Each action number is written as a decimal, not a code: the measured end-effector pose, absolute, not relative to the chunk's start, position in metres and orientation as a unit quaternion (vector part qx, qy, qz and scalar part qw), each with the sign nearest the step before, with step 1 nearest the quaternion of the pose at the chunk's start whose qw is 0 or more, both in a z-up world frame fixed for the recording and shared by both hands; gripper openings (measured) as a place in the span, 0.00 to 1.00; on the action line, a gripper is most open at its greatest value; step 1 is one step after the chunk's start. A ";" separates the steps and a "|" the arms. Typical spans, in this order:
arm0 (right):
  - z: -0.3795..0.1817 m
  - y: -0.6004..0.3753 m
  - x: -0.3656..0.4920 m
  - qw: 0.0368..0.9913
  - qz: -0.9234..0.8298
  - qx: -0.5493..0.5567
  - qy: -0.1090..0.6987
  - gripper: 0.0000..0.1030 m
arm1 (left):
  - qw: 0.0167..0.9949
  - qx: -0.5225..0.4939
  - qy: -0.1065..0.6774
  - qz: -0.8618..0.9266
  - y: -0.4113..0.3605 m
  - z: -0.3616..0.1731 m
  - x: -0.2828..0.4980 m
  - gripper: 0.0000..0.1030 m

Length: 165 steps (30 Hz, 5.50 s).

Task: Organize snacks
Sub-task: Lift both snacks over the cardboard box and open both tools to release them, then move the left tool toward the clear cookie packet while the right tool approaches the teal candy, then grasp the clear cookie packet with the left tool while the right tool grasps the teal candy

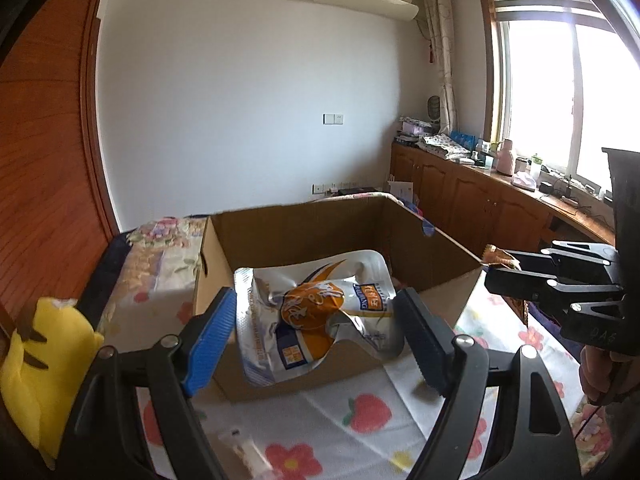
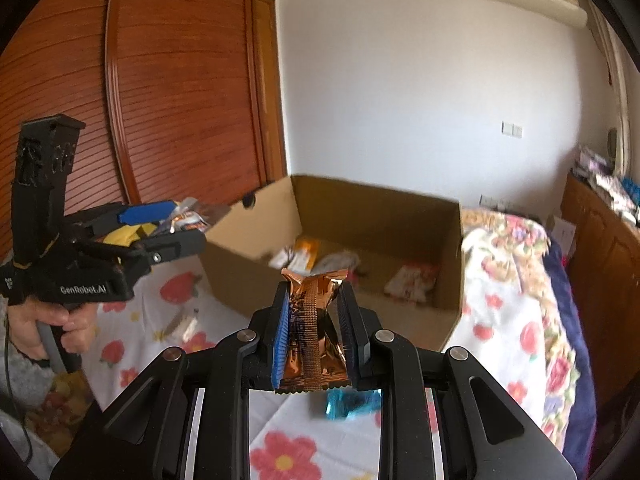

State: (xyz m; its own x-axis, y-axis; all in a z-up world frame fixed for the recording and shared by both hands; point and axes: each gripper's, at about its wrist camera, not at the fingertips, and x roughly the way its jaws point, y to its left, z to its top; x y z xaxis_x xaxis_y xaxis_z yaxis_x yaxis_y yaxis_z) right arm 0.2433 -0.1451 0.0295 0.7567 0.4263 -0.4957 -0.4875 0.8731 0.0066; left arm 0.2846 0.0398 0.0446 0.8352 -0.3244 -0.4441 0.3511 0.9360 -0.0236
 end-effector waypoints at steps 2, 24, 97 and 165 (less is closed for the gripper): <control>0.036 -0.142 0.252 0.936 0.246 -0.065 0.243 0.20 | 0.958 0.030 0.224 -0.178 0.038 0.049 0.293 0.79; 0.010 -0.115 0.350 0.932 0.242 -0.091 0.255 0.21 | 0.954 0.036 0.247 -0.164 0.037 0.012 0.387 0.79; -0.080 -0.167 0.259 0.898 0.181 -0.023 0.401 0.44 | 0.933 0.045 0.337 -0.114 0.079 -0.077 0.277 0.84; -0.110 -0.137 0.294 0.892 0.135 -0.075 0.424 0.43 | 0.900 0.029 0.430 -0.064 0.085 -0.105 0.286 0.26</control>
